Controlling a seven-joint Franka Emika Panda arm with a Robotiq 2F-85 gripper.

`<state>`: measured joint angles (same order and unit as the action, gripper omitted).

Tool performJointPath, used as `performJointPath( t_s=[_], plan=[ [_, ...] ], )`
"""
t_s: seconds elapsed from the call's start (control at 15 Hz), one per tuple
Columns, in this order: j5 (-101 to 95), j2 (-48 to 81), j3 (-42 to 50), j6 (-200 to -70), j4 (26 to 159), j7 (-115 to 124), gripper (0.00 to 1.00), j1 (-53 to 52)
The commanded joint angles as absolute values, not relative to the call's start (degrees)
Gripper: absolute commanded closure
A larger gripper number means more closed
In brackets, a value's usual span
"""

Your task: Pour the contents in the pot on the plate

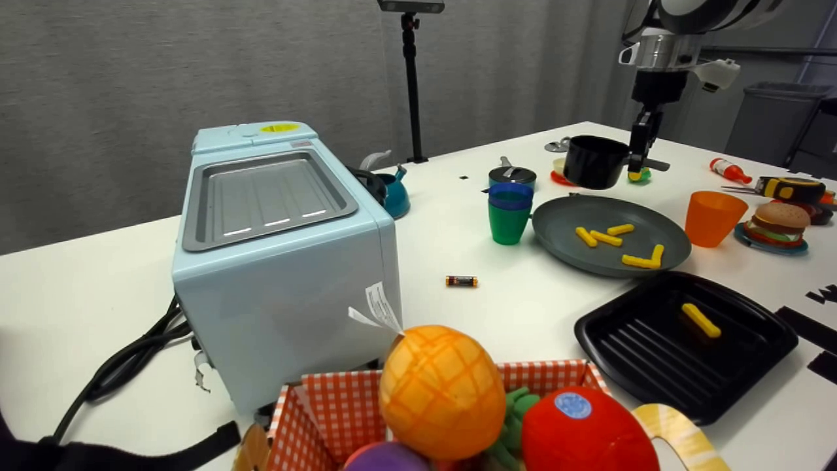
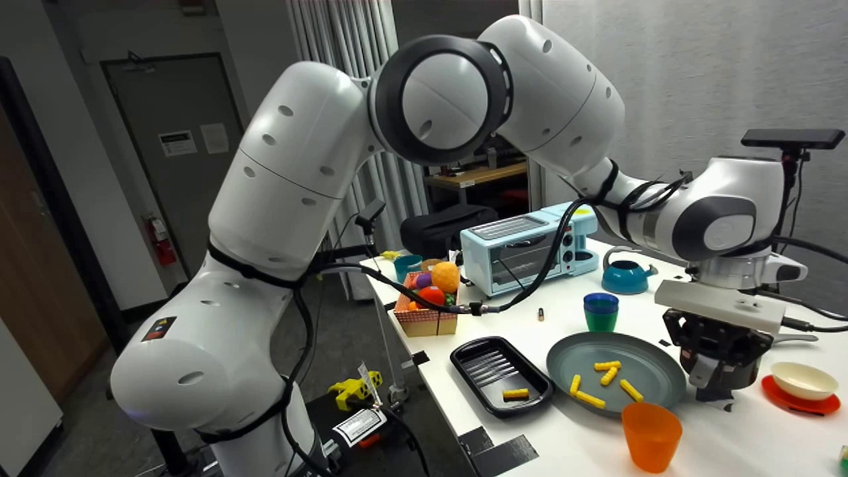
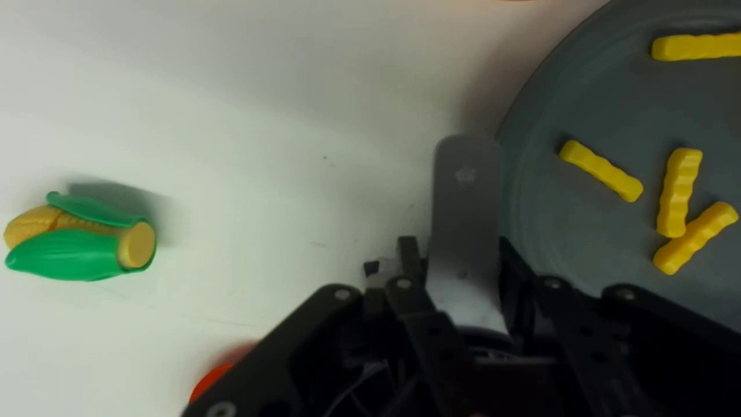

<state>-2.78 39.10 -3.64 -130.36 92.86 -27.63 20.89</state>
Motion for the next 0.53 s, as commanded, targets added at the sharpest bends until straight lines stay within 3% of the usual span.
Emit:
performJointPath(
  t_s=[0.0, 0.47],
  plan=[
    [-2.0, 41.5, -2.3, -127.6, 89.9, -29.2, 0.91, 19.3],
    [-1.8, 42.7, -0.8, -127.7, 87.5, -28.6, 0.91, 19.8]
  ],
)
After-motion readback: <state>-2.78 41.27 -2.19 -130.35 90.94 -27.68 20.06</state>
